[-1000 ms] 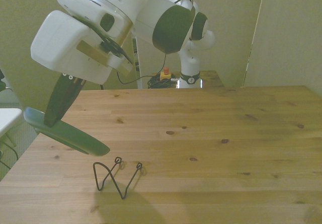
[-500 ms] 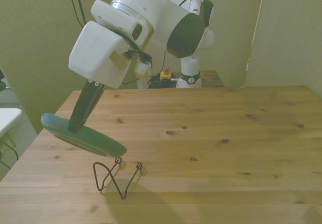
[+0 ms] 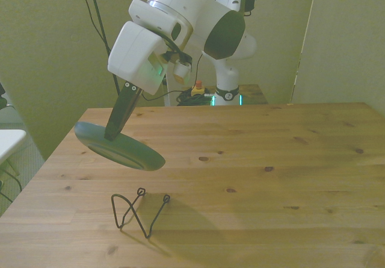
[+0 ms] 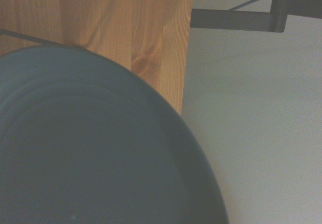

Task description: Load the plate

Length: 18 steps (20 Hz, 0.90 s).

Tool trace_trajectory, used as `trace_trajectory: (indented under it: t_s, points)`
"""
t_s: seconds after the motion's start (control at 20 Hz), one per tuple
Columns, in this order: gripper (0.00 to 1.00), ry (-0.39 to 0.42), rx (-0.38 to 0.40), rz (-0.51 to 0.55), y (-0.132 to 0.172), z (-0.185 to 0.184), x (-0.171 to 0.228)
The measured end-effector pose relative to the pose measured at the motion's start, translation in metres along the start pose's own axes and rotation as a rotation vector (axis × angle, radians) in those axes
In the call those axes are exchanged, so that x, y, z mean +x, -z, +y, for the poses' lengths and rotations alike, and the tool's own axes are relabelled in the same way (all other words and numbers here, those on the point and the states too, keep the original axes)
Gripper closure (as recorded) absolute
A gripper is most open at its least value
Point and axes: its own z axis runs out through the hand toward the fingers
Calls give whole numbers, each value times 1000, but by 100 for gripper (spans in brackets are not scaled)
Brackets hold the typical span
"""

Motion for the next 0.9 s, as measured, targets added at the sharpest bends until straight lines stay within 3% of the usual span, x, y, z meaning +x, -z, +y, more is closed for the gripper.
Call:
trace_trajectory:
  t_s: [0.25, 0.9]
  points:
    - [100, 9, -8, 0, -1, 0, 1]
    - [100, 37, -119, 26, -32, -21, 11]
